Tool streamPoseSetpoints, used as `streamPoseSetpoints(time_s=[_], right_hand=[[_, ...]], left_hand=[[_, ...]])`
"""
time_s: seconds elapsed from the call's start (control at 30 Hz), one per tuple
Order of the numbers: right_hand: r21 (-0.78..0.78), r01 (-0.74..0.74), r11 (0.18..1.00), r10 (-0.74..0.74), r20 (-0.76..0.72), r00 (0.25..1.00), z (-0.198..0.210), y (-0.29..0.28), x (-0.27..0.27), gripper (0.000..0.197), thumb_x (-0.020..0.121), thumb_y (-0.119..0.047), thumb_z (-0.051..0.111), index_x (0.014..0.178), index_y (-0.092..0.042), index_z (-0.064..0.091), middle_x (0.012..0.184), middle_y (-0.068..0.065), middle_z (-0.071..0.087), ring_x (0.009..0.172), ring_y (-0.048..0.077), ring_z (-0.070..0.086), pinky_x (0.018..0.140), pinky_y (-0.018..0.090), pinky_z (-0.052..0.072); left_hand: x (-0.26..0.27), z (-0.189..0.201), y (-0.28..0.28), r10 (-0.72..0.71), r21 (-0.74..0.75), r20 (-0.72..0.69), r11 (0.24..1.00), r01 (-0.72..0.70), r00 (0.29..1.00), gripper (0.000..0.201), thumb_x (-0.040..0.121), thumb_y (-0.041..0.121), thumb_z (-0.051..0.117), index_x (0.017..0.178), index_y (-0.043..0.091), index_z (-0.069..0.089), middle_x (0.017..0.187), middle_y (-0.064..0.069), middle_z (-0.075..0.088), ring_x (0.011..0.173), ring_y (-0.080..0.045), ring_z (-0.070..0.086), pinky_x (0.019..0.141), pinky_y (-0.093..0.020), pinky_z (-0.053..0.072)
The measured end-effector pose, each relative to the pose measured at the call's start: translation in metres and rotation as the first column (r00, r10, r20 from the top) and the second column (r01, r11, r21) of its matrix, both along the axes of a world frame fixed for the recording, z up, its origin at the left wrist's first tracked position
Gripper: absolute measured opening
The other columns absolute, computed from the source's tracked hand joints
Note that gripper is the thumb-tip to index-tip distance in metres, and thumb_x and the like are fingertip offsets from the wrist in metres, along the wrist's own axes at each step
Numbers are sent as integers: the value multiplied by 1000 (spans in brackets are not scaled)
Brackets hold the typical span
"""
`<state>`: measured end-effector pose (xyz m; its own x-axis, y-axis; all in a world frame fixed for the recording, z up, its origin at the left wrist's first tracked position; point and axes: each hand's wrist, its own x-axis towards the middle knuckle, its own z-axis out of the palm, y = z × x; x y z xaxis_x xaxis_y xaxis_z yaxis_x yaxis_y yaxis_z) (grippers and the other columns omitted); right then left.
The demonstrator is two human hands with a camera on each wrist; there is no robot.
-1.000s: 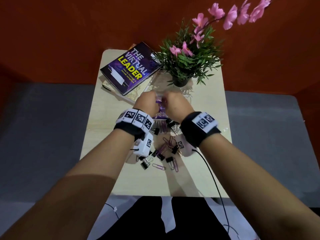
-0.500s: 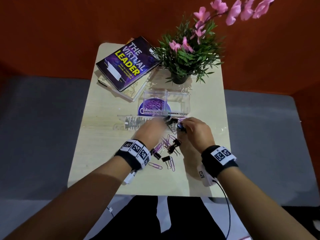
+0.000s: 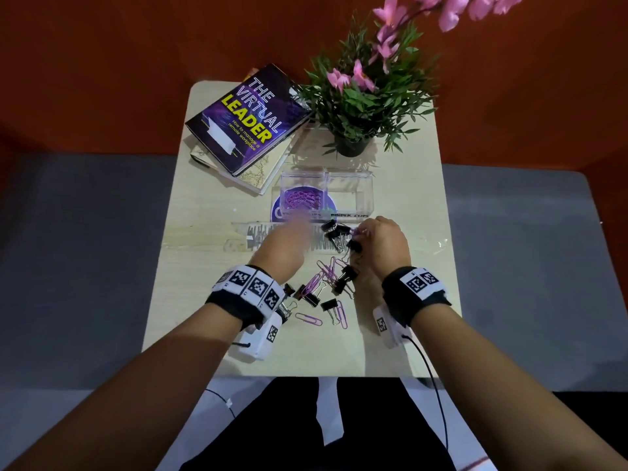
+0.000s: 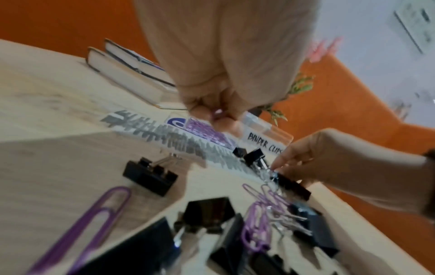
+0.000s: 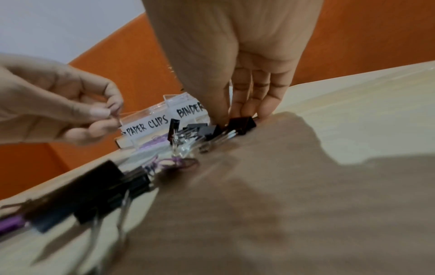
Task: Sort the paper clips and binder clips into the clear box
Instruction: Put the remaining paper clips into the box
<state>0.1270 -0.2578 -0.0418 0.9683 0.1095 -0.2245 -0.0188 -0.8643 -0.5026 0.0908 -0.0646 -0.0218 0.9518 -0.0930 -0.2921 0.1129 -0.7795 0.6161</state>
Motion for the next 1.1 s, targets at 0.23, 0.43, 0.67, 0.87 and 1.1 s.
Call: streamPoseSetpoints(time_s=[0.23,0.43,0.67,0.87,1.1], right_hand=[[-48,67,997,-71,-90,993,2,12,9,11,78,-8,66,87,-2,68,103,19,55,93,38,56,75,39,54],[21,109,994,-105,-139,985,8,10,3,8,77,-3,65,73,-7,60,88,19,62,81,33,59,65,31,45],[444,442,779,-382,-223,897,14,-27,2,20,64,0,71,60,-12,57,71,18,71,69,31,69,64,36,58],[736,604,304,-293,-531,795,18,-63,-8,35,83,19,48,96,-12,57,81,15,57,59,15,59,57,23,52],[659,635,403,-230,-599,767,20,-62,-1,33,77,13,35,75,-12,56,68,6,53,56,15,47,52,24,40]], left_hand=[[-29,-10,-12,-77,193,-214,974,119,974,17,91,25,51,103,12,51,92,-9,65,81,-31,63,76,-44,55],[-28,-9,-30,1,278,-216,959,61,976,13,87,19,62,88,6,63,90,-12,68,83,-34,64,75,-41,55],[-22,-10,-25,90,143,-238,988,-57,967,15,94,18,52,97,4,56,97,-13,63,88,-32,62,81,-45,54],[-16,-14,-2,204,-294,-252,915,-275,946,26,94,3,43,78,22,36,77,1,51,70,-16,51,74,-37,43],[1,-13,2,250,-591,-546,562,-579,800,30,95,-8,40,87,18,53,64,-3,52,55,-15,40,52,-27,29]])
